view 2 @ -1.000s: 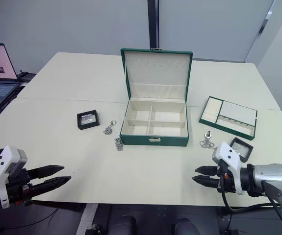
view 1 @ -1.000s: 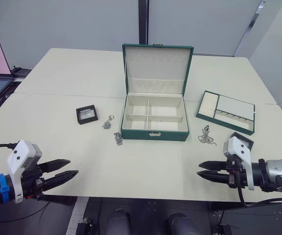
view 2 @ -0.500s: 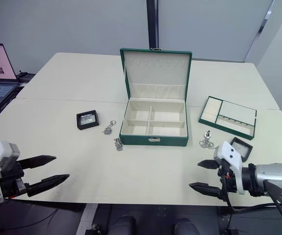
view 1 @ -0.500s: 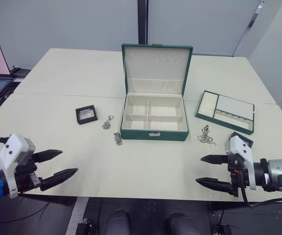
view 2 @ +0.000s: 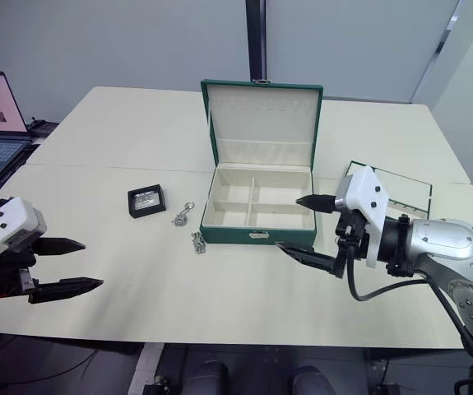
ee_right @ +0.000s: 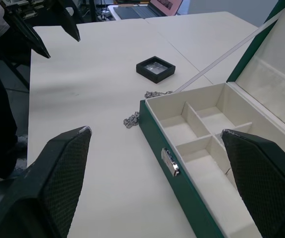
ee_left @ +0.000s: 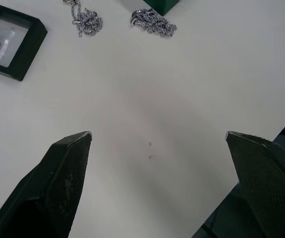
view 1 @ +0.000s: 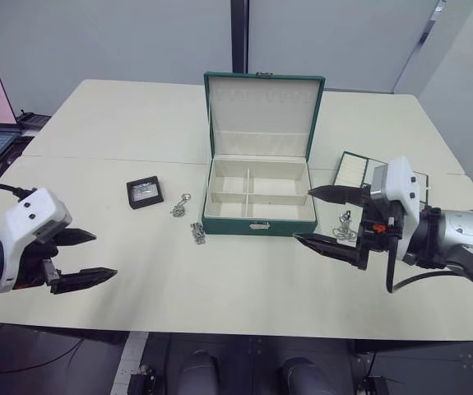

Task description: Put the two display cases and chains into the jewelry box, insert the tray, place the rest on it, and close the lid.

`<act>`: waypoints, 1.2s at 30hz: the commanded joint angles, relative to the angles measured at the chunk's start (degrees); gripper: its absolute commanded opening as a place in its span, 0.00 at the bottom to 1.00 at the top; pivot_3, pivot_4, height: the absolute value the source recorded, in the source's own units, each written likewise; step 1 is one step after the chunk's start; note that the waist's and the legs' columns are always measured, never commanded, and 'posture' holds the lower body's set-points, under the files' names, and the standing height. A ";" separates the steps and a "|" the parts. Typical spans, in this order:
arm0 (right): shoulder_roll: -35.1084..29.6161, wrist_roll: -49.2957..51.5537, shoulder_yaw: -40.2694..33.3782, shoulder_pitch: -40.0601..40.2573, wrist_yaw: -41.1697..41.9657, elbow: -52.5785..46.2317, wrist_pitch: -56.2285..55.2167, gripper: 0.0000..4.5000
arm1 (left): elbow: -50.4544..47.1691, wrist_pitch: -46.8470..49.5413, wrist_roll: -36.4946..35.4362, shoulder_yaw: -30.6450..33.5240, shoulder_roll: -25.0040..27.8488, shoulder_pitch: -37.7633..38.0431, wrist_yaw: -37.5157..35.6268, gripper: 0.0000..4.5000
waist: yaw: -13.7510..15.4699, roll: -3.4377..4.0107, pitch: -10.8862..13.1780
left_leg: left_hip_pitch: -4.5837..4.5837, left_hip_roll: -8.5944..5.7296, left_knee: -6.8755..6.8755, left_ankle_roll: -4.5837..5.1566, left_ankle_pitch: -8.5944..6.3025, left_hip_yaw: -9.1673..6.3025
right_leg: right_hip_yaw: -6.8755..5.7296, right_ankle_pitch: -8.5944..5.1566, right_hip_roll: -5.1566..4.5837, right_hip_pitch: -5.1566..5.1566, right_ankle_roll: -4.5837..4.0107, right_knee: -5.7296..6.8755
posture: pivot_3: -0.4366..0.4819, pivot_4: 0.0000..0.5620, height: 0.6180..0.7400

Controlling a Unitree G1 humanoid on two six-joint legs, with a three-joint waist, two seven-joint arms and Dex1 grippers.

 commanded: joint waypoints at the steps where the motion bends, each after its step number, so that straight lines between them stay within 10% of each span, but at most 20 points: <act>1: 0.86 1.05 0.61 -1.40 -1.21 0.03 -0.60 0.99 | 1.51 -0.10 1.65 -2.38 2.65 -1.27 -1.02 1.00 | -0.01 0.00 0.00 | 0.00 0.02 -0.01 0.00 0.00 0.00 | 0.00 0.00 0.01 0.00 0.00 0.01 | 0.48 0.27 1.00; 10: 2.45 0.06 3.06 -1.20 -2.72 0.92 -1.71 0.99 | 13.88 -6.70 8.94 -27.26 10.40 -23.95 -2.66 1.00 | 0.21 0.04 0.03 | -0.03 0.01 0.01 0.00 0.01 0.03 | 0.02 -0.01 0.04 -0.17 -0.01 0.05 | 0.48 0.27 1.00; 18: 3.44 -0.34 4.25 -0.69 -3.74 0.62 -2.03 0.99 | 37.20 -18.29 34.00 -57.43 -0.98 -60.08 -15.24 1.00 | 0.34 0.08 0.02 | -0.22 0.00 0.06 0.02 0.03 0.06 | 0.05 0.00 0.11 -0.37 -0.02 0.12 | 0.48 0.27 1.00; 27: 2.98 -1.46 5.67 -1.27 -3.28 1.34 -2.43 0.99 | 67.01 -34.14 48.39 -66.00 -18.10 -78.50 -14.85 1.00 | 0.30 0.06 0.00 | -0.56 0.03 0.22 -0.12 0.13 0.04 | 0.00 0.01 0.09 -0.33 -0.02 0.16 | 0.48 0.27 1.00; 36: 2.17 -0.94 4.24 -0.30 -3.60 0.51 -2.03 0.99 | 79.97 -41.20 53.28 -65.61 -24.24 -83.15 -13.65 1.00 | 0.13 0.05 0.00 | -0.59 0.03 0.22 -0.13 0.14 0.04 | 0.00 0.01 0.10 -0.32 -0.01 0.17 | 0.48 0.27 1.00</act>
